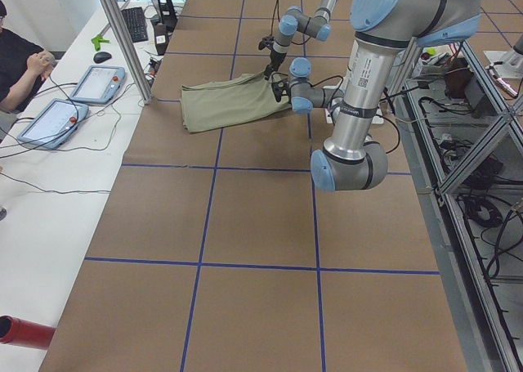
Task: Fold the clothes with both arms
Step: 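Lower both grippers and grasp the near edge corners of the shirt, then lift the near edge with both grippers and fold it toward the far edge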
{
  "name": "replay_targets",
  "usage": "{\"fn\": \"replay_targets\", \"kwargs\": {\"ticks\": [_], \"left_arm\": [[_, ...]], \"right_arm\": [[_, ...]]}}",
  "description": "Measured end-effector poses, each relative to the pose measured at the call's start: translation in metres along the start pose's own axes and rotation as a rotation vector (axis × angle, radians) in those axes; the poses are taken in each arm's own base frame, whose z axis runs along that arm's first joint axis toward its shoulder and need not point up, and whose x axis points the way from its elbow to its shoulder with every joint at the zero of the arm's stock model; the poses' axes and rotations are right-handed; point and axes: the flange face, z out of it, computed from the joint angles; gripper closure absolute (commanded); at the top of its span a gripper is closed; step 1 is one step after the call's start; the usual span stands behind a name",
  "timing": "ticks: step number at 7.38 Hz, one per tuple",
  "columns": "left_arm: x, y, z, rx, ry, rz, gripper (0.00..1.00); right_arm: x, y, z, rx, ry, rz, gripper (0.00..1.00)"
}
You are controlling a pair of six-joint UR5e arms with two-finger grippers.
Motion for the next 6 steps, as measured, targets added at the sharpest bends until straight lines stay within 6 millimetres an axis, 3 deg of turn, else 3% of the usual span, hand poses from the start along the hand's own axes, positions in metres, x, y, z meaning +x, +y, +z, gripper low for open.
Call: {"fn": "replay_targets", "kwargs": {"ticks": [1, 3, 5, 6], "left_arm": [[0.0001, 0.0, -0.0001, 0.0, 0.0, 0.0, 1.0], [0.0001, -0.0001, -0.0006, 0.001, 0.0, 0.0, 1.0], [0.0007, 0.0, -0.0019, 0.001, 0.003, 0.0, 1.0], [0.0013, 0.0004, -0.0029, 0.0, 0.005, 0.001, 1.0]], "right_arm": [[0.0005, 0.0006, 0.0028, 0.001, 0.005, 0.0, 0.15], [-0.0013, 0.0016, 0.002, 0.0, -0.002, 0.01, 0.64], [-0.0048, 0.0033, 0.0032, -0.007, -0.03, 0.047, 0.84], [-0.0057, 0.0037, 0.0046, -0.009, -0.037, 0.067, 1.0]]}}
